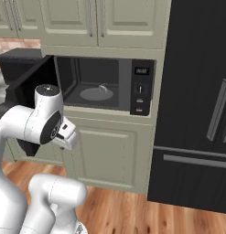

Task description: Close the microwave door.

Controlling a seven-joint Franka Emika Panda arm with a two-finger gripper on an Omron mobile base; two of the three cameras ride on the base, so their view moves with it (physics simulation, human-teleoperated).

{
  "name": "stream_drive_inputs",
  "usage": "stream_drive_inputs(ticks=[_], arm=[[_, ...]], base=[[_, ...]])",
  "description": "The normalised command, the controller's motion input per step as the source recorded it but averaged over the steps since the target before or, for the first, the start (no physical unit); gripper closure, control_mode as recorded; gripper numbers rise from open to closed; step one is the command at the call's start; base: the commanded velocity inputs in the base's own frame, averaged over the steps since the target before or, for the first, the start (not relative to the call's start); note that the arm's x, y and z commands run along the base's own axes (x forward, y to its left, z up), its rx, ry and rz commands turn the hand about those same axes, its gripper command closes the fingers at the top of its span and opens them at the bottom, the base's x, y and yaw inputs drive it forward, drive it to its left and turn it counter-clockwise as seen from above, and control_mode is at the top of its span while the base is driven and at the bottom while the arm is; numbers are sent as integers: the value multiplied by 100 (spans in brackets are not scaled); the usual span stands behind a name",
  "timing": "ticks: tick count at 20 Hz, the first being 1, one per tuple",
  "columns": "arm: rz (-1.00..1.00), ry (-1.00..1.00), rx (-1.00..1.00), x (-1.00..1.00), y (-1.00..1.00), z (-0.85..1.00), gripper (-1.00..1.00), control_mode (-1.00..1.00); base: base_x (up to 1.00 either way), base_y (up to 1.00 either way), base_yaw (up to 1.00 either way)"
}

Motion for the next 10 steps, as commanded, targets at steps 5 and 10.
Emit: stream_drive_inputs(ticks=[5,10], arm=[[4,-10,-9,0,12,20,-100,-100],[16,-66,-52,-6,61,66,-100,-100]], base=[[0,2,0],[0,0,0]])
